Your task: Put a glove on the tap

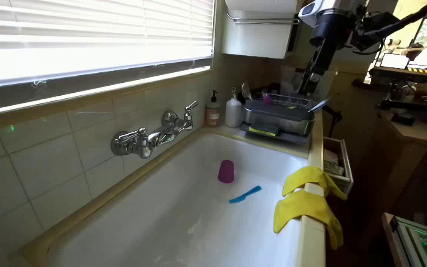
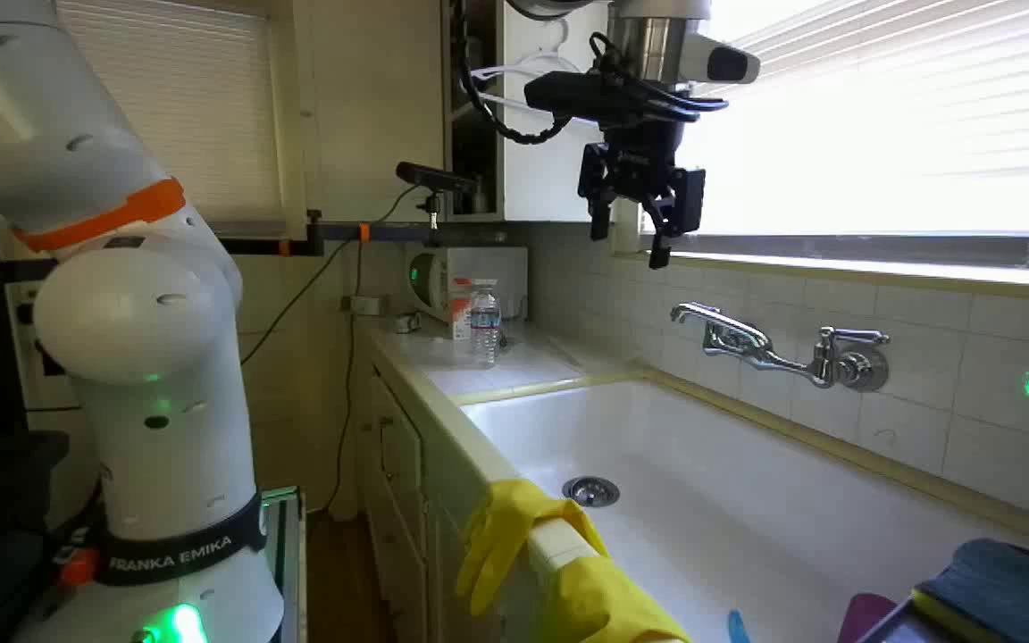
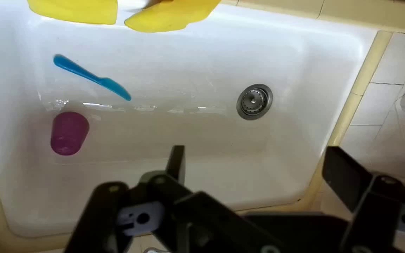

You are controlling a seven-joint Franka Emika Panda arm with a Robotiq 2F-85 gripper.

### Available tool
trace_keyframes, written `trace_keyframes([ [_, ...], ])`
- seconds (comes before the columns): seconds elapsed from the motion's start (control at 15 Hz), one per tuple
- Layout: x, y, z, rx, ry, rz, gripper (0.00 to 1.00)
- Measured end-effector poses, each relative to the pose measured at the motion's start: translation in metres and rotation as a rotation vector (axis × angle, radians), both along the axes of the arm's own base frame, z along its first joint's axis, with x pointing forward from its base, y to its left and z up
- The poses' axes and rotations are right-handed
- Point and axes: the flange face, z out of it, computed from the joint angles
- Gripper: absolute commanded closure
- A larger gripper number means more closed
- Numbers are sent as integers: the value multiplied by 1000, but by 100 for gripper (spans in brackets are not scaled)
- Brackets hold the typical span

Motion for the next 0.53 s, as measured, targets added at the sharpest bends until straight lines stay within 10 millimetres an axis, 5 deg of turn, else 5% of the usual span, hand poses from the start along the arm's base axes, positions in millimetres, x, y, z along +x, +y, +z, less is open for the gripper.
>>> trace_keyframes([
  [0.53, 0, 1, 0, -5, 0, 0, 0],
])
